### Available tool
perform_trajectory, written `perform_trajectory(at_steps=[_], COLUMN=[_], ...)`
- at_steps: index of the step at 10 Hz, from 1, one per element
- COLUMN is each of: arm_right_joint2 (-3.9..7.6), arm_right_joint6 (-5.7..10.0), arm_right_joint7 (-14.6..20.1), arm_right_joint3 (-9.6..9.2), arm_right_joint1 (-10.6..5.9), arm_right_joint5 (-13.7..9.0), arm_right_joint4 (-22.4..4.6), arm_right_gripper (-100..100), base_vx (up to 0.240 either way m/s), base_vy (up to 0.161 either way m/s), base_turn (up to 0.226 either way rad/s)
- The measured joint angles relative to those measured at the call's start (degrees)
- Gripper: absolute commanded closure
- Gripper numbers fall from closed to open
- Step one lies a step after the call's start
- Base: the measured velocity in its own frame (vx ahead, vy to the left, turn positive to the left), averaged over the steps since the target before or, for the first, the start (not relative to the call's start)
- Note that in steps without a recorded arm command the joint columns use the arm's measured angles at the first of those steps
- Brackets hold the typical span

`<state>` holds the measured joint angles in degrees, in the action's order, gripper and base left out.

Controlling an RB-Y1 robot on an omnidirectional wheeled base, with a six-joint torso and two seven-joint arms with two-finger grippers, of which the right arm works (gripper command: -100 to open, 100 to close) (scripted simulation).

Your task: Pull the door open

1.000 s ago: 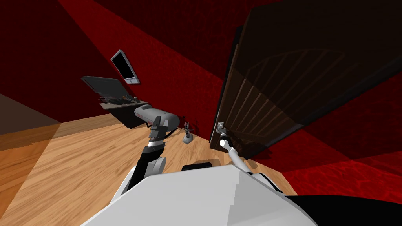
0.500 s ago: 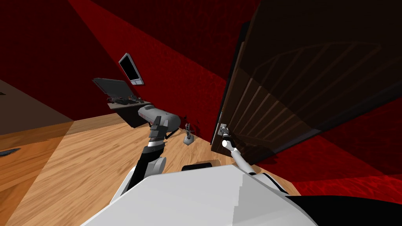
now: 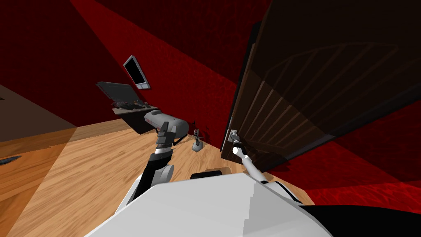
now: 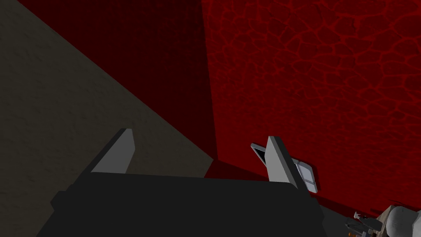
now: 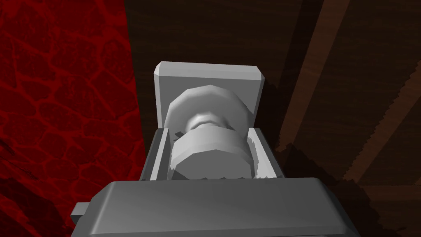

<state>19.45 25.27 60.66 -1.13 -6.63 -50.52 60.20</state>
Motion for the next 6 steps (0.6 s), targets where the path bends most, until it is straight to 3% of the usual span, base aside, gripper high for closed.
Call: perform_trajectory(at_steps=[3, 6], arm_right_joint2=[0.72, 2.1], arm_right_joint6=[0.01, -0.01], arm_right_joint7=[0.78, 2.85], arm_right_joint3=[-0.64, -2.74], arm_right_joint1=[0.38, 0.96], arm_right_joint5=[-0.13, -0.17], arm_right_joint4=[0.98, 1.4], arm_right_gripper=[100, 100], base_vx=[-0.171, -0.23], base_vy=[-0.067, -0.041], base_turn=[0.117, 0.135])
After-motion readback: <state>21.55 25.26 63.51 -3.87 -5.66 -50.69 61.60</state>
